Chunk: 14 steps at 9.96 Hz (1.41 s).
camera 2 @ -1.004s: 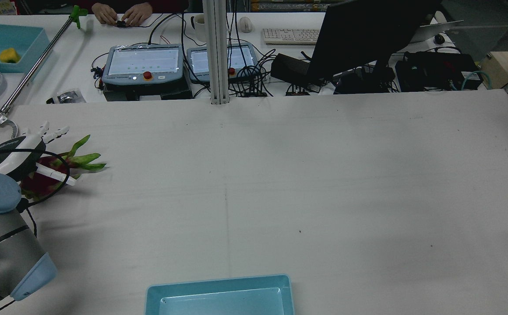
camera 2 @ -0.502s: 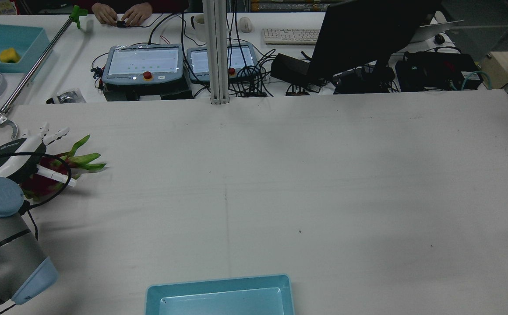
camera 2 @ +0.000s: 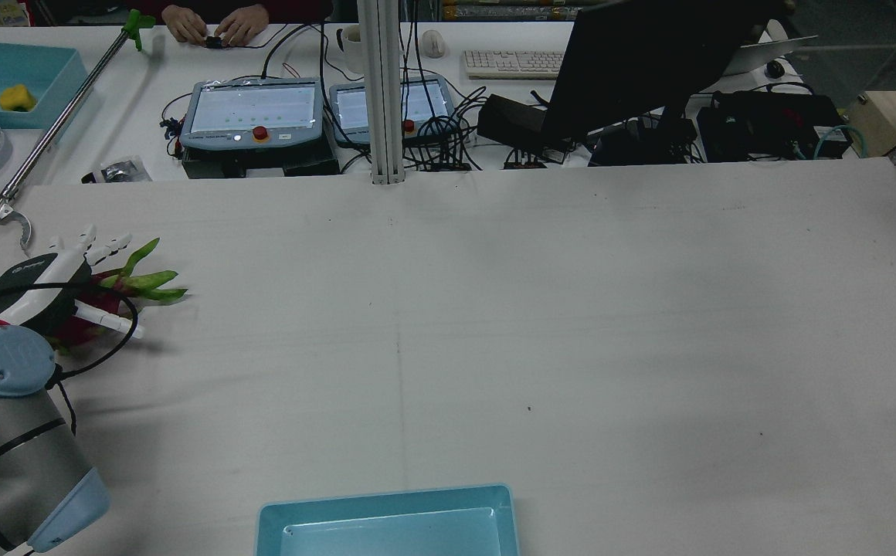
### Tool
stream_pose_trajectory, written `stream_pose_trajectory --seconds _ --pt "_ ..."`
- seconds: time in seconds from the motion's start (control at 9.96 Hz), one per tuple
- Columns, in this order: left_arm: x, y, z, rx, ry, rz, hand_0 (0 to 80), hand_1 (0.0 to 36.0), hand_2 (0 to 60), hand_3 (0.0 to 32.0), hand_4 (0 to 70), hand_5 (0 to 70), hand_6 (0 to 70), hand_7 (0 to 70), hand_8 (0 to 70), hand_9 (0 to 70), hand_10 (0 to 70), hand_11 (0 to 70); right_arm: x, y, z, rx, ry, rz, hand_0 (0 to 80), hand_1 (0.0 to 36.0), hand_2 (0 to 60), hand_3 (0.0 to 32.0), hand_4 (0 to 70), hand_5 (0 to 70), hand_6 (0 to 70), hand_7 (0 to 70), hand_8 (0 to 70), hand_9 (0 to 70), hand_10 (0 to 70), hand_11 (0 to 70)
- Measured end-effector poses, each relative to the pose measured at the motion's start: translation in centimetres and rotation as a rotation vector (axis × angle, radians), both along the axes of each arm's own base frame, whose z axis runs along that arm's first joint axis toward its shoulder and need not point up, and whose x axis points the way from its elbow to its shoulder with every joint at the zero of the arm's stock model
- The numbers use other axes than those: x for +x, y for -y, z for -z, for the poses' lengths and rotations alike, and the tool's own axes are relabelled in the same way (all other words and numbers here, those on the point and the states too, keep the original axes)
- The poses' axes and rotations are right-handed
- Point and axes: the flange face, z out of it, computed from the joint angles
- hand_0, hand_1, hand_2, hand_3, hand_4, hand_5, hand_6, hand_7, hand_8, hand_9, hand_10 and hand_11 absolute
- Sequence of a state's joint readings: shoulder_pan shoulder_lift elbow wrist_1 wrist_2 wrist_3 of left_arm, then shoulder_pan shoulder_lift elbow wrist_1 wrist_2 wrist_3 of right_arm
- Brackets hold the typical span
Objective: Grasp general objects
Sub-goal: 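Position the left hand's fingers around the dragon fruit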
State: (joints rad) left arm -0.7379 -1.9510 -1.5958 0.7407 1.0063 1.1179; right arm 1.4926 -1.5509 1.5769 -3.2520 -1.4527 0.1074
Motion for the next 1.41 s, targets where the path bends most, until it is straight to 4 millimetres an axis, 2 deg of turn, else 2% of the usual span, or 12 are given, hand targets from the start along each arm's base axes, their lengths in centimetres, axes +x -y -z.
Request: stream_pose_trajectory --seconds 0.9,1.1,1.3,1.41 --pt "1.4 -1.2 -1.3 0.000 0.052 0.044 47.0 9.2 0.0 32.0 0.0 0.0 0.0 0.0 0.0 0.0 0.0 0.0 0.0 0.0 0.0 0.001 0.000 0.000 0.0 0.0 0.0 0.0 0.0 0.0 0.0 0.0 0.0 0.0 0.0 0.0" --pt "1.3 -1.3 -1.3 -0.001 0.061 0.055 46.3 9.2 0.0 32.0 0.0 8.4 0.0 3.0 0.0 0.0 6.6 10.8 0.0 0.0 0.0 0.001 0.000 0.000 0.0 0.0 0.0 0.0 0.0 0.0 0.0 0.0 0.0 0.0 0.0 0.0" --pt "1.1 -1.4 -1.2 -0.002 0.077 0.073 46.4 9.2 0.0 32.0 0.0 14.3 0.0 9.2 1.1 0.4 11.3 17.6 0.0 0.0 0.0 0.001 0.000 0.000 0.0 0.0 0.0 0.0 0.0 0.0 0.0 0.0 0.0 0.0 0.0 0.0" --pt "1.1 -1.6 -1.2 -0.002 0.084 0.080 46.0 8.6 0.0 32.0 0.0 14.8 0.0 7.4 2.1 0.0 13.3 20.4 0.0 0.0 0.0 0.001 0.000 0.000 0.0 0.0 0.0 0.0 0.0 0.0 0.0 0.0 0.0 0.0 0.0 0.0"
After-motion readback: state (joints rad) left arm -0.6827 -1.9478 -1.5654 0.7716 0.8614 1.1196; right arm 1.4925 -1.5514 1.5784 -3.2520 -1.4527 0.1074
